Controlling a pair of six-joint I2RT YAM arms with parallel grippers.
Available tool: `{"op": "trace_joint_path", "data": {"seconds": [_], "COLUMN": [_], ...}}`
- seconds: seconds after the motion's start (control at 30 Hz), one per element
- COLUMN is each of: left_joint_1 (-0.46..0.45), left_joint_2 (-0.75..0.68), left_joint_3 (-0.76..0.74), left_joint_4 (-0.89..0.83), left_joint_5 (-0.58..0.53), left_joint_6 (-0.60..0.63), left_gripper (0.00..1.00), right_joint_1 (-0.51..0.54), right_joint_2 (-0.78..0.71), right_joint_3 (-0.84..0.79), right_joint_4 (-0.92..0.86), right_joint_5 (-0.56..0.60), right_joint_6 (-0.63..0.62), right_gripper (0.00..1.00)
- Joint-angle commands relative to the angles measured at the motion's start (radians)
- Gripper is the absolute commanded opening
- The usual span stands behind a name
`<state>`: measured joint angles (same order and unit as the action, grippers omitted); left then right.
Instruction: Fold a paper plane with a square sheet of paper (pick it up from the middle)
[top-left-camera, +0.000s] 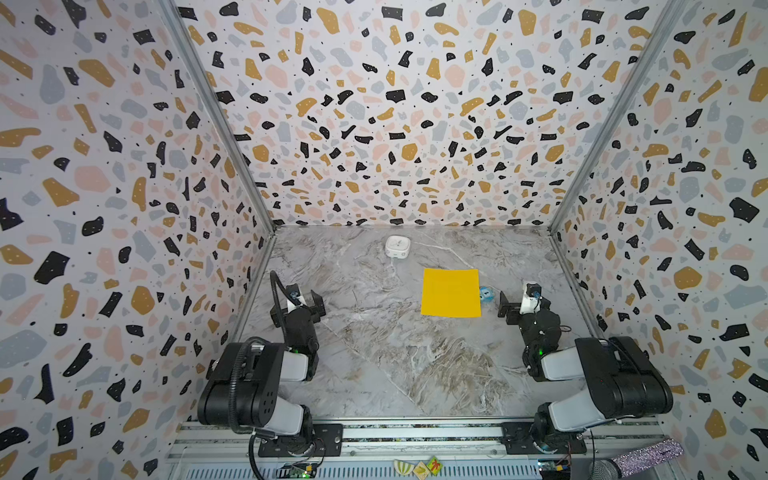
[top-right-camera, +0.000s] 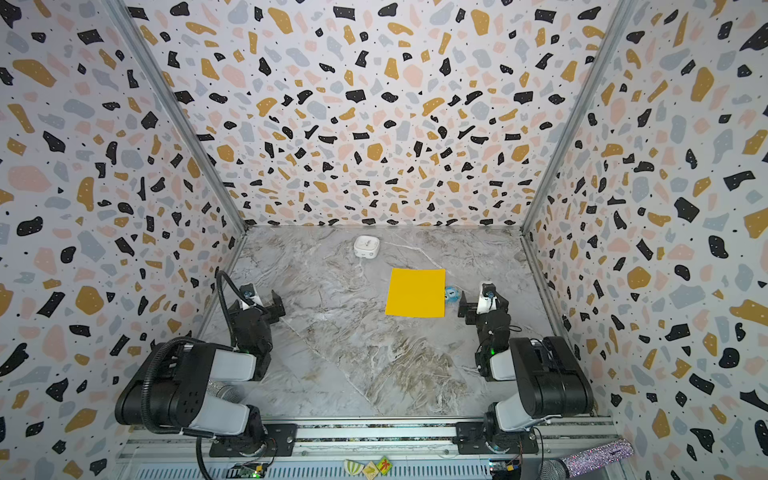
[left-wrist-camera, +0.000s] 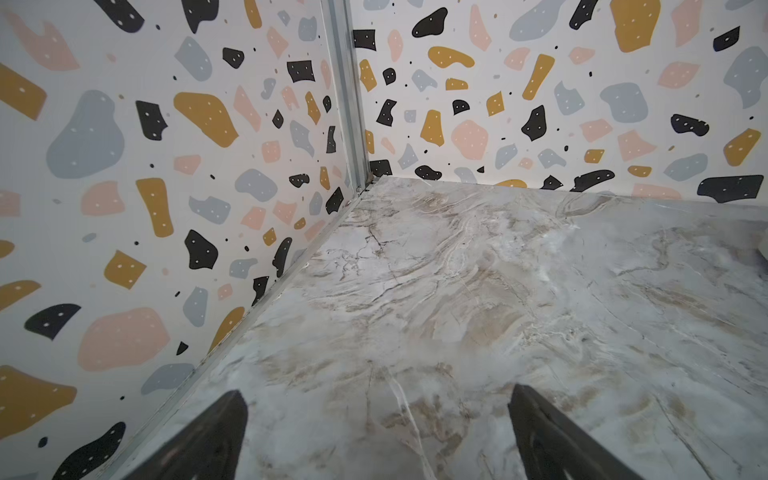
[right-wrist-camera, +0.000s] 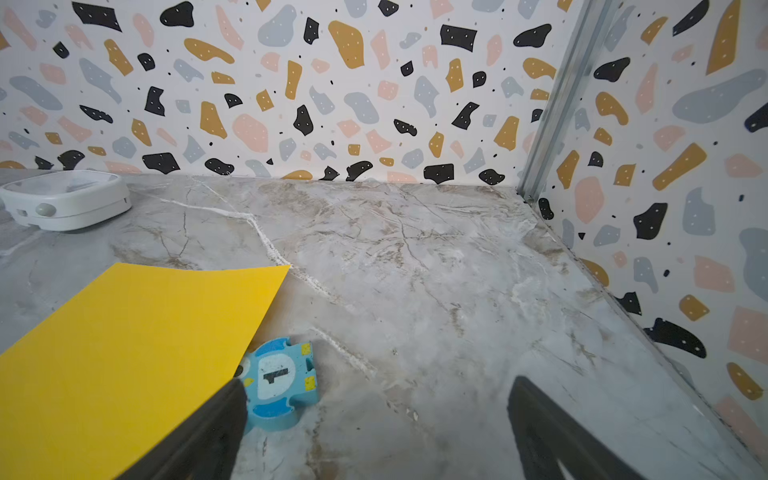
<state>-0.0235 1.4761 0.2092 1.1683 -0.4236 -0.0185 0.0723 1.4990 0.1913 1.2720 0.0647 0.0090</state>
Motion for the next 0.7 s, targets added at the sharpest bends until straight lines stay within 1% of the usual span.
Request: {"op": "trace_joint_path", "data": {"seconds": [0.0,0.5,0.67], "left_joint_1": [0.002,0.002,0.002], "left_joint_2": [-0.002,-0.010,-0.012], "left_joint_3": [0.017,0.010,0.007], "left_joint_4": [0.036,0.044,0.048], "left_joint_5": [-0.005,-0.001,-0.003], "left_joint_6": [-0.002,-0.003,-0.003], "left_gripper": [1.00,1.00,1.00], "right_joint_1": [0.004,0.004,-0.008], "right_joint_2": [0.001,0.001,-0.001], "right_joint_3": [0.002,0.002,0.000], "right_joint_4": [0.019,0.019,0.023], "right_joint_5": [0.011,0.011,-0.015], "right_joint_6": [-0.004,-0.003,0.006], "right_gripper": [0.99,0.99,0.99]}}
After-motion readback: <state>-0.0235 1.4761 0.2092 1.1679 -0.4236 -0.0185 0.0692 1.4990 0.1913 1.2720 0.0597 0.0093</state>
